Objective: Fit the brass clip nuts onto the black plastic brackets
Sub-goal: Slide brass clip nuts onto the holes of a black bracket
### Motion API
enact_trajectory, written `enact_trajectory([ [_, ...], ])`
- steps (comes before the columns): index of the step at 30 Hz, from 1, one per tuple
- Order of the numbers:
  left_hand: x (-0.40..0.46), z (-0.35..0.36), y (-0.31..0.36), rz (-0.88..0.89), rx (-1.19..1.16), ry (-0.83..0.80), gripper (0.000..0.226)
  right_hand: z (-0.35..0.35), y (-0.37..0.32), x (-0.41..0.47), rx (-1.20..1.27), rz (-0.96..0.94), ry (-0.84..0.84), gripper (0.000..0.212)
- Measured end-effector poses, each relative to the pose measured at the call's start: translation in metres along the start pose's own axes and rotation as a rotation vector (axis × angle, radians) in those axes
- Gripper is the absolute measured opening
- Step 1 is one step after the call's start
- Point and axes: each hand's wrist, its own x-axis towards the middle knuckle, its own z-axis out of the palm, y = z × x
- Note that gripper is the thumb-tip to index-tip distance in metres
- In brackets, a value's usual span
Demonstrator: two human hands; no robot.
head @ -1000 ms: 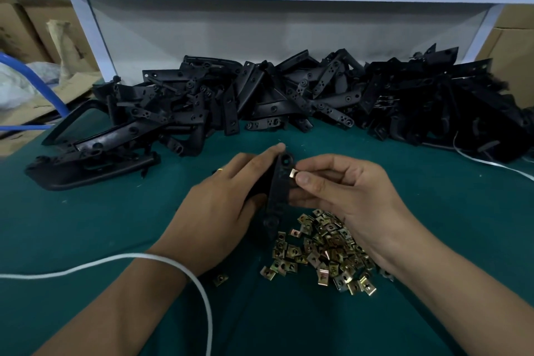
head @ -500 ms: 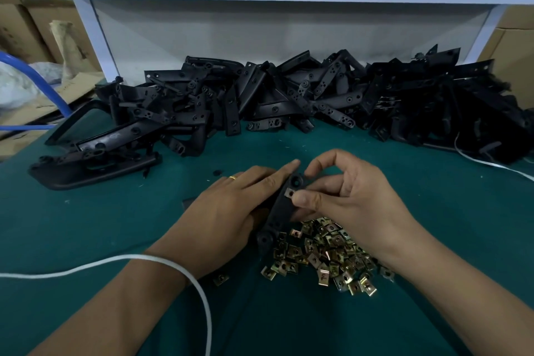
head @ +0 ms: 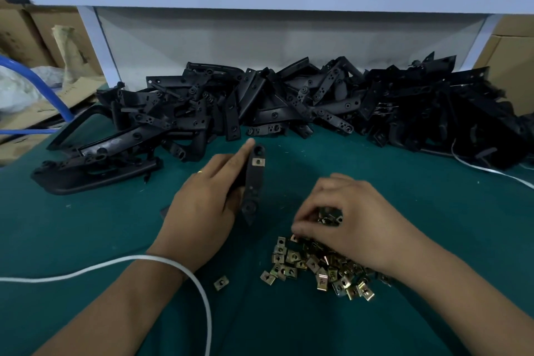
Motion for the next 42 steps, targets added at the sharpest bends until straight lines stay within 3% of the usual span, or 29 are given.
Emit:
enact_trajectory([
  [3,0.000,0.001,-0.006,-0.047,0.006,0.029,0.077,-0.002,-0.001,-0.001,-0.063,0.033,-0.106,0.021],
  [11,-0.001,0.002,-0.006,-0.063,-0.001,0.026,0.071,0.007,-0.002,-0.001,-0.078,-0.091,-0.139,0.008],
  [17,-0.001,-0.001,-0.005,0.021,-0.060,0.012,0.079,0.005,-0.003,0.001,0.490,0.019,-0.067,0.011],
  [24,-0.003,-0.002,0.005,0.066,-0.032,0.099,0.065,0.009,-0.012,0.006,0.933,0.035,0.136,0.011],
  [34,-0.003,-0.003,0.008,0.024,-0.008,0.107,0.066,0.018,-0.013,0.007,0.939,0.096,0.158,0.019],
  [42,-0.003,-0.002,0.004,0.009,-0.021,0.109,0.067,0.020,-0.012,0.005,0.864,0.021,0.238,0.025],
])
